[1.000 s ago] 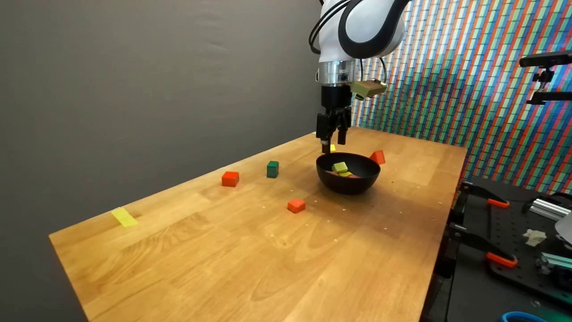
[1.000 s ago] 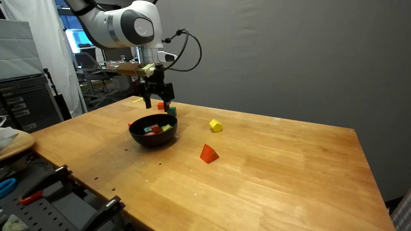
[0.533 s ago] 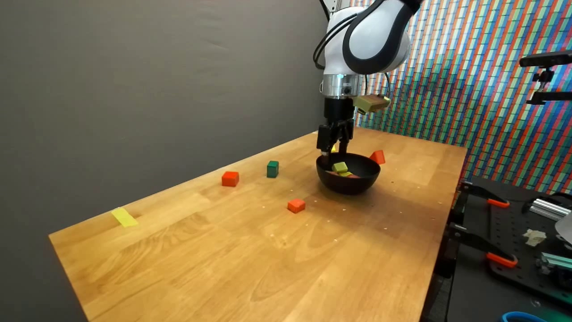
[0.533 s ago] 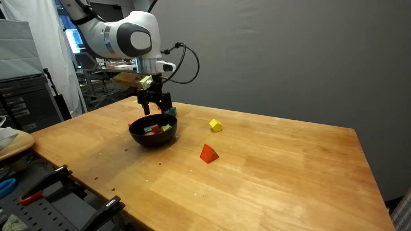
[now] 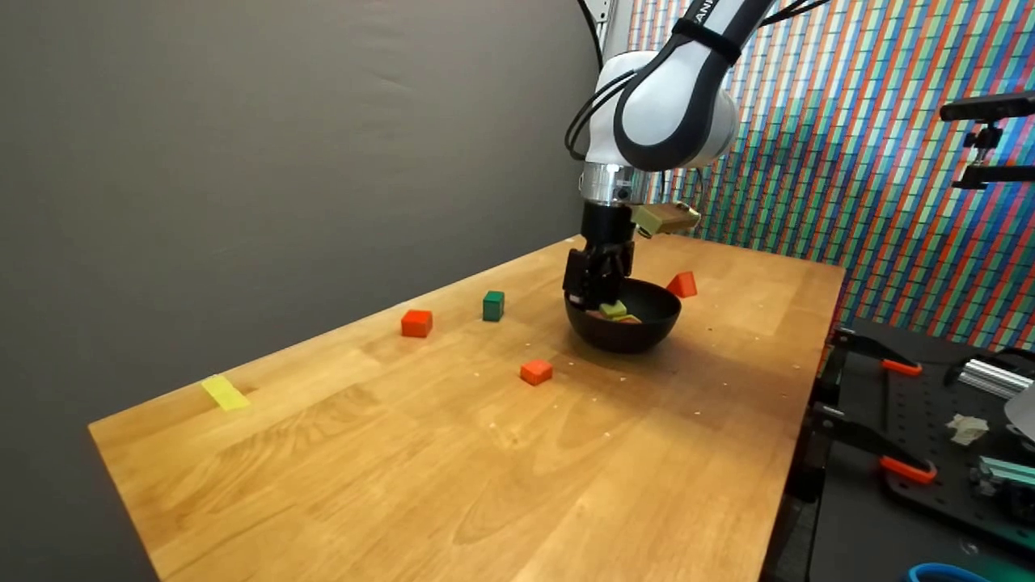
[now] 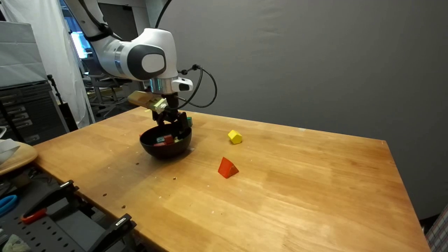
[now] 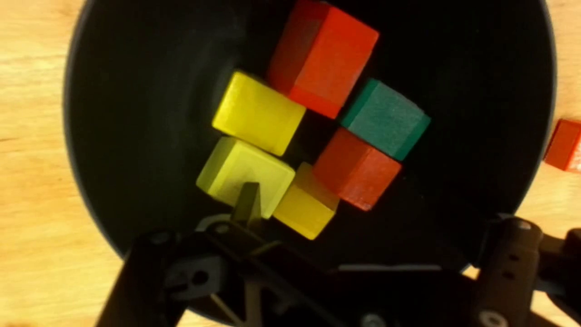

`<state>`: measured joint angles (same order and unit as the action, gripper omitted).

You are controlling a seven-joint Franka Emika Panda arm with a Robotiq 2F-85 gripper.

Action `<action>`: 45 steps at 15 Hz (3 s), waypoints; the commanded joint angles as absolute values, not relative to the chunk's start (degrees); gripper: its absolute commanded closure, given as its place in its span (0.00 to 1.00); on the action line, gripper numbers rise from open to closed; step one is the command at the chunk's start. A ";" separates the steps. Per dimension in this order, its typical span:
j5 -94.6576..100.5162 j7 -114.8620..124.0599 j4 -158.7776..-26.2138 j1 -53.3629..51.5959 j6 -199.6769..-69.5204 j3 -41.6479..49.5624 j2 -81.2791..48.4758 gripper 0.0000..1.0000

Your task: Remove all the contents from the black bowl.

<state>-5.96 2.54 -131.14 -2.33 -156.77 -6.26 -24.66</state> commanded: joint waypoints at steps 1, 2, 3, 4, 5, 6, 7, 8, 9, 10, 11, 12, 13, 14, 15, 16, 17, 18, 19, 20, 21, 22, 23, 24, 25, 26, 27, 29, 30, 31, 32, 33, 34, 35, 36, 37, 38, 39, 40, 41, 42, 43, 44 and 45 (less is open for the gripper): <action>-5.74 4.41 -134.54 -3.58 -157.90 -5.14 -21.57 0.00; -4.88 5.67 -135.48 -4.45 -157.97 -4.30 -20.59 0.00; -4.47 6.56 -136.30 -4.93 -157.81 -3.79 -19.69 0.00; -3.78 7.38 -137.11 -5.53 -157.10 -3.17 -18.72 0.00; -2.70 8.59 -137.94 -6.42 -156.44 -2.34 -17.56 0.00; -1.42 9.69 -138.86 -7.28 -155.62 -1.68 -16.13 0.04; 0.50 11.05 -139.44 -8.32 -154.67 -0.80 -15.03 0.21; 3.42 13.74 -139.54 -9.92 -153.54 0.68 -14.25 0.29; 4.56 13.63 -139.20 -9.90 -152.01 0.36 -13.86 0.31; 5.36 13.86 -138.03 -9.89 -149.91 0.06 -14.34 0.39; 5.34 13.32 -136.85 -9.60 -147.61 -0.65 -14.90 0.47; 4.52 11.82 -136.08 -9.04 -145.78 -1.63 -15.21 0.56; 3.88 10.93 -135.24 -8.78 -143.87 -2.25 -15.74 0.63; 2.62 9.31 -134.46 -8.19 -142.48 -3.14 -16.39 0.67; 2.01 8.00 -133.87 -7.81 -142.08 -3.65 -16.98 0.65; 2.66 9.01 -133.83 -8.08 -142.64 -3.28 -17.25 0.63; 3.49 10.77 -134.09 -8.42 -144.77 -2.67 -17.58 0.46; 3.88 10.99 -134.02 -8.49 -145.81 -2.46 -18.02 0.38; 3.79 11.50 -133.87 -8.52 -146.91 -2.25 -18.56 0.31; 3.73 12.60 -133.78 -8.63 -149.03 -1.88 -19.32 0.25; 3.33 12.60 -133.58 -8.52 -150.71 -1.85 -20.01 0.16; 2.44 12.38 -133.12 -8.26 -152.66 -2.07 -21.15 0.09; 1.60 12.05 -132.64 -7.94 -154.33 -2.33 -22.22 0.02; 0.78 11.59 -132.10 -7.62 -155.55 -2.62 -23.30 0.01; -0.05 11.23 -131.33 -7.36 -156.32 -2.84 -24.47 0.02; -0.22 11.87 -130.68 -7.64 -156.71 -2.47 -25.33 0.00; -0.42 12.11 -130.10 -7.86 -156.92 -2.24 -25.95 0.03; 0.86 13.93 -129.72 -9.22 -157.64 -0.69 -26.15 0.08; 1.96 15.55 -129.57 -10.27 -157.83 0.49 -26.06 0.11; 2.90 16.78 -129.46 -11.19 -157.48 1.37 -25.82 0.08; 3.86 18.11 -129.42 -12.16 -157.25 2.33 -25.62 0.08; 5.77 20.43 -129.61 -13.81 -157.39 4.09 -25.12 0.06; 7.58 22.72 -129.87 -15.31 -157.87 5.73 -24.68 0.07; 9.94 25.49 -129.90 -17.21 -158.12 7.76 -24.41 0.07; 12.90 28.59 -129.85 -19.50 -158.23 10.20 -24.21 0.08; 15.85 31.05 -129.56 -21.48 -157.92 12.19 -24.23 0.10; 18.81 33.42 -129.00 -23.31 -157.27 14.04 -24.46 0.09; 20.98 34.60 -128.37 -24.38 -156.17 14.95 -24.78 0.10; 22.28 34.91 -129.09 -24.76 -155.57 14.81 -24.41 0.09; 23.37 35.55 -130.09 -25.00 -155.90 14.66 -23.89 0.08; 22.87 34.11 -130.89 -23.99 -156.27 13.10 -23.45 0.07; 22.59 33.13 -131.70 -23.49 -156.31 12.07 -23.06 0.07; 21.88 32.32 -132.69 -23.03 -156.40 11.03 -22.61 0.07; 21.37 31.61 -133.61 -22.63 -156.69 10.19 -22.29 0.06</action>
